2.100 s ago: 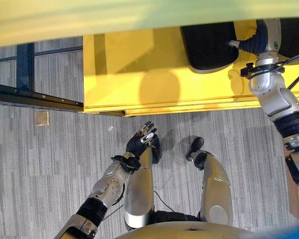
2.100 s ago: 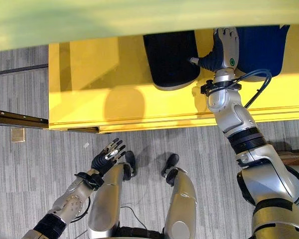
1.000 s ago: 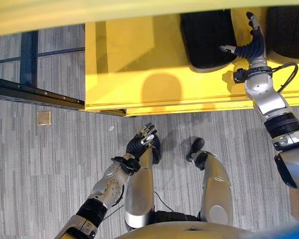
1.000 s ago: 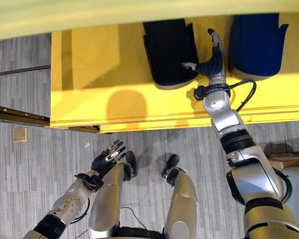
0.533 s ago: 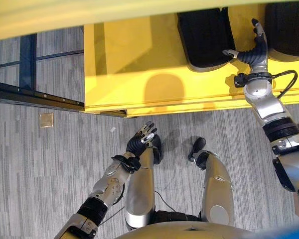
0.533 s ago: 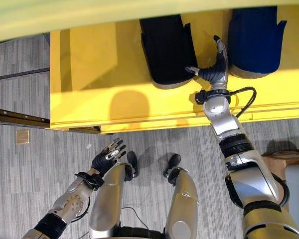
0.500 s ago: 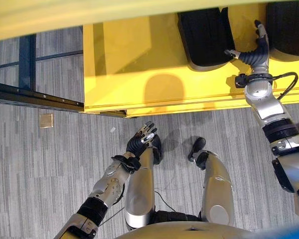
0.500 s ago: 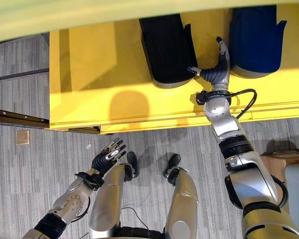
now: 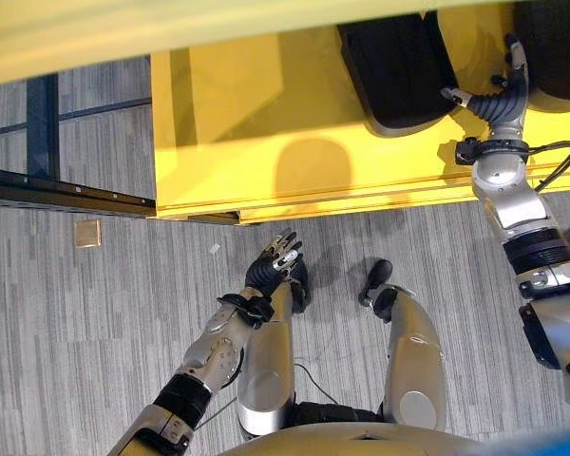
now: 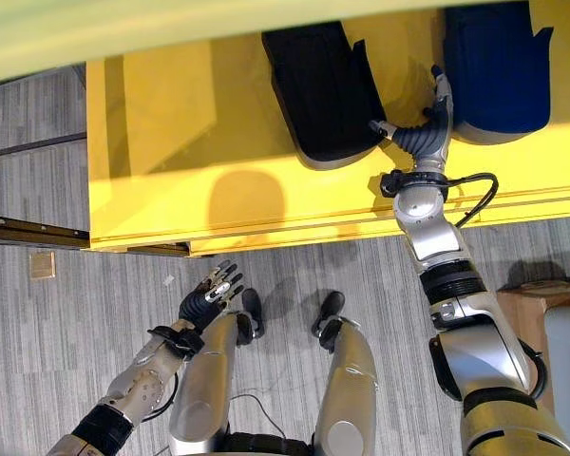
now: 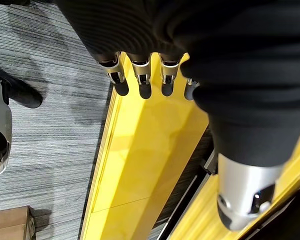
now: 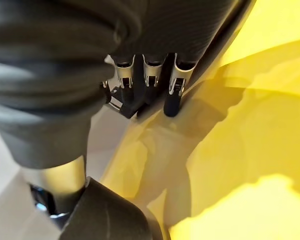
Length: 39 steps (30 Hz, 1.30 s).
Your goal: Move parts from the plastic box to the shelf.
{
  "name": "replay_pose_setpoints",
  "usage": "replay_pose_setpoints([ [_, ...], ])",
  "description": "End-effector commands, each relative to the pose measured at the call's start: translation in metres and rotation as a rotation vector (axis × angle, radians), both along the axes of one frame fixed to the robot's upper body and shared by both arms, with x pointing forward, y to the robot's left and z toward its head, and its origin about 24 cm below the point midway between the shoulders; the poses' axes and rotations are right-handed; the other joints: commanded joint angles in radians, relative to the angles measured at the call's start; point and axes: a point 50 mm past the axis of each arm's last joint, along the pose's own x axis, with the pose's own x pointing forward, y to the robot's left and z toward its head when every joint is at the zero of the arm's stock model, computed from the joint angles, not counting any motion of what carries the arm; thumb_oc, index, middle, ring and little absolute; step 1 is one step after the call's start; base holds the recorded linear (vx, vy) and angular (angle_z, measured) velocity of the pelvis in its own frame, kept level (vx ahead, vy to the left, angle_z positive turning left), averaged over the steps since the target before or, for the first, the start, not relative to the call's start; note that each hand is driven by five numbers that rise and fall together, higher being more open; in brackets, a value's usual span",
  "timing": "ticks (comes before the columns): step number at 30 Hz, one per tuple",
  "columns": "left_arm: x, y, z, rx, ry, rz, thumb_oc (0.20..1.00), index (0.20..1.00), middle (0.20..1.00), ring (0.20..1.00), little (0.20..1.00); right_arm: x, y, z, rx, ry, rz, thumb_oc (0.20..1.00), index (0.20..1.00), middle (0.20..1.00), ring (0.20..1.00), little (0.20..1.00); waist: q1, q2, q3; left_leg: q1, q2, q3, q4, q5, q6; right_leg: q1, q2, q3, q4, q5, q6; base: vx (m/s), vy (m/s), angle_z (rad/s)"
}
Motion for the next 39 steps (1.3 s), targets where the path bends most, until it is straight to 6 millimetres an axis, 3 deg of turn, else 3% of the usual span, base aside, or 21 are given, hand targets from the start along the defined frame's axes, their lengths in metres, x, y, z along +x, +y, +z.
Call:
replay_pose_setpoints([
  [1, -0.014, -0.015, 0.009, -0.045, -0.056, -0.045, 1.000, 1.000, 1.000, 1.000, 1.000, -0.006, -0.014, 0.002, 0.022, -0.020, -0.029, 1.000, 1.000, 1.000, 1.000, 1.000, 0.000, 0.013, -0.023, 0.054, 0.007, -0.028, -0.112, 0.027, -0.015, 0.049, -0.012, 0.047, 0.125, -0.118, 0.077, 0.00, 0.000, 0.00],
  [9, -0.014, -0.015, 0.008, -0.046, -0.053, -0.044, 1.000, 1.000, 1.000, 1.000, 1.000, -0.005, -0.011, 0.001, -0.002, -0.014, -0.020, 1.000, 1.000, 1.000, 1.000, 1.000, -0.002, 0.014, -0.023, 0.059, 0.007, -0.026, -0.113, 0.026, -0.015, 0.053, -0.013, 0.049, 0.121, -0.116, 0.078, 0.00, 0.000, 0.00],
  [18, -0.015, -0.009, 0.007, -0.040, -0.047, -0.039, 1.000, 1.000, 1.000, 1.000, 1.000, -0.005, 0.015, 0.004, -0.106, 0.014, 0.203, 1.000, 1.000, 1.000, 1.000, 1.000, 0.004, 0.010, -0.023, 0.060, 0.005, -0.030, -0.105, 0.024, -0.014, 0.057, -0.017, 0.048, 0.130, -0.121, 0.076, 0.00, 0.000, 0.00],
  [24, -0.015, -0.003, 0.005, -0.031, -0.048, -0.023, 1.000, 1.000, 1.000, 1.000, 1.000, -0.008, 0.037, -0.011, -0.078, 0.090, 0.341, 1.000, 1.000, 1.000, 1.000, 1.000, 0.006, 0.002, -0.023, 0.057, 0.006, -0.033, -0.100, 0.023, -0.014, 0.058, -0.019, 0.045, 0.132, -0.119, 0.078, 0.00, 0.000, 0.00],
  [39, -0.014, -0.008, 0.007, -0.033, -0.043, -0.019, 1.000, 1.000, 1.000, 1.000, 1.000, -0.009, 0.058, -0.035, 0.004, 0.137, 0.397, 1.000, 1.000, 1.000, 1.000, 1.000, 0.006, 0.003, -0.023, 0.062, 0.002, -0.036, -0.103, 0.026, -0.012, 0.063, -0.016, 0.050, 0.129, -0.117, 0.080, 0.00, 0.000, 0.00],
])
